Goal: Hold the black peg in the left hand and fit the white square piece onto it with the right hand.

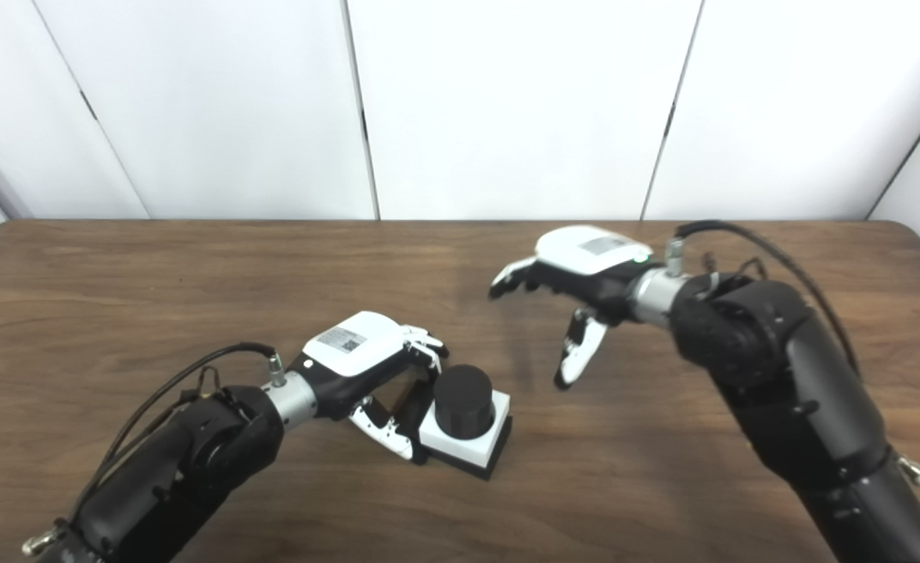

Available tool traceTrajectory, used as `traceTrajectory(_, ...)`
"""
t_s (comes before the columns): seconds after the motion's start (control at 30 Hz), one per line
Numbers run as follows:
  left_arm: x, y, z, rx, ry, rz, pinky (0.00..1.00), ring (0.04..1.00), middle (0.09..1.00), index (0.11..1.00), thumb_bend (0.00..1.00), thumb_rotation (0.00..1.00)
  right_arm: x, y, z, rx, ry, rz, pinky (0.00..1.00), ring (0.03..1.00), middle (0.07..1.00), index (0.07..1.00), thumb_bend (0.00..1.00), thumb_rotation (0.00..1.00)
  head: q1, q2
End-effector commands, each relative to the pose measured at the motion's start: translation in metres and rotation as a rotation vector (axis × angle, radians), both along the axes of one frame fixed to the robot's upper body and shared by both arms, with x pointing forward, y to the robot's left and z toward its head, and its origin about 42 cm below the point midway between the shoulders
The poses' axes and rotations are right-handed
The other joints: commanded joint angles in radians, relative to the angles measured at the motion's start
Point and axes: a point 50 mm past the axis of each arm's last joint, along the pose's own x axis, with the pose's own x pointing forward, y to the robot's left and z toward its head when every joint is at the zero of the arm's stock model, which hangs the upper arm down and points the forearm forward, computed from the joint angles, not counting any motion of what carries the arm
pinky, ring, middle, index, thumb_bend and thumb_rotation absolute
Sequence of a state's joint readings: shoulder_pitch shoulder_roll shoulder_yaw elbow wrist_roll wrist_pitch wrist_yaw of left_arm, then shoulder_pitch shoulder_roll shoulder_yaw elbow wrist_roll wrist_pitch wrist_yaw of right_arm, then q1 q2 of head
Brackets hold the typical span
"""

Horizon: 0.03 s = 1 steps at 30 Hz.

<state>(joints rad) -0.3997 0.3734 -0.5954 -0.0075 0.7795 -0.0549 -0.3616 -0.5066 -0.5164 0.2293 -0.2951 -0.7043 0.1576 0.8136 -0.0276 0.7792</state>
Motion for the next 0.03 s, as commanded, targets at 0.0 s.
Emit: traceTrajectory(0.0, -0.0087, 0.01, -0.02, 0.111, 0.055, -0.016, 0.8, 0.882, 0.839, 0.491, 0.52, 0.07, 0.0013, -0.0122, 0.0144, 0.037, -0.073, -0.038, 0.68, 0.793, 0.815, 0.78, 0.81, 0.05, -0.003, 0.0)
